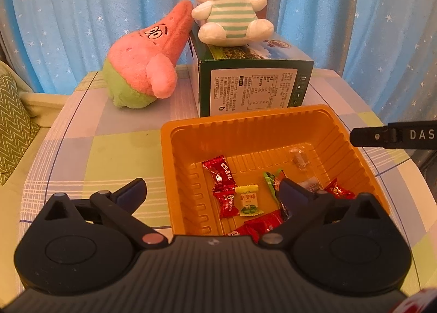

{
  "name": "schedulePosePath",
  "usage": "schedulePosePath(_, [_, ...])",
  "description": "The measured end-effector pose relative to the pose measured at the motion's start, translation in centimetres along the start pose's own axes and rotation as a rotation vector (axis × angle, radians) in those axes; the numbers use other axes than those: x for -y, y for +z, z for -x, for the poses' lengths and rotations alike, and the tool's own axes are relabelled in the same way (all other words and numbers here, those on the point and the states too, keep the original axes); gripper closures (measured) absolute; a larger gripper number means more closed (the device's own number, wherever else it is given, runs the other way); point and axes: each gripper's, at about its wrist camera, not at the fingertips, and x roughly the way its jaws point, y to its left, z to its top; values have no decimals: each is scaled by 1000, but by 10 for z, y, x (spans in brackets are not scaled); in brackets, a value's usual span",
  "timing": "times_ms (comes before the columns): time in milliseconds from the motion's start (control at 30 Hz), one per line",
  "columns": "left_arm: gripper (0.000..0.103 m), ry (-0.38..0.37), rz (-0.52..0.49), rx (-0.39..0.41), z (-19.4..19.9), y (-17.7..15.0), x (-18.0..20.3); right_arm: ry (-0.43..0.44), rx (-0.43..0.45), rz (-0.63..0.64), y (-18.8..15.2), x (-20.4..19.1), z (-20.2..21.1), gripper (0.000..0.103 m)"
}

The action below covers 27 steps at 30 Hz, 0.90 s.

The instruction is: Organize snacks

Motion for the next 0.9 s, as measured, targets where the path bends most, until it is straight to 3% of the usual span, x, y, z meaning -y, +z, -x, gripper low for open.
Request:
schedulePosePath(467, [1, 14, 35, 11, 63, -8, 6, 1, -31, 31, -27, -6, 59, 45])
schedulePosePath(900, [1, 39, 76, 20, 133, -52, 19, 12, -21, 13, -65, -15, 128, 45])
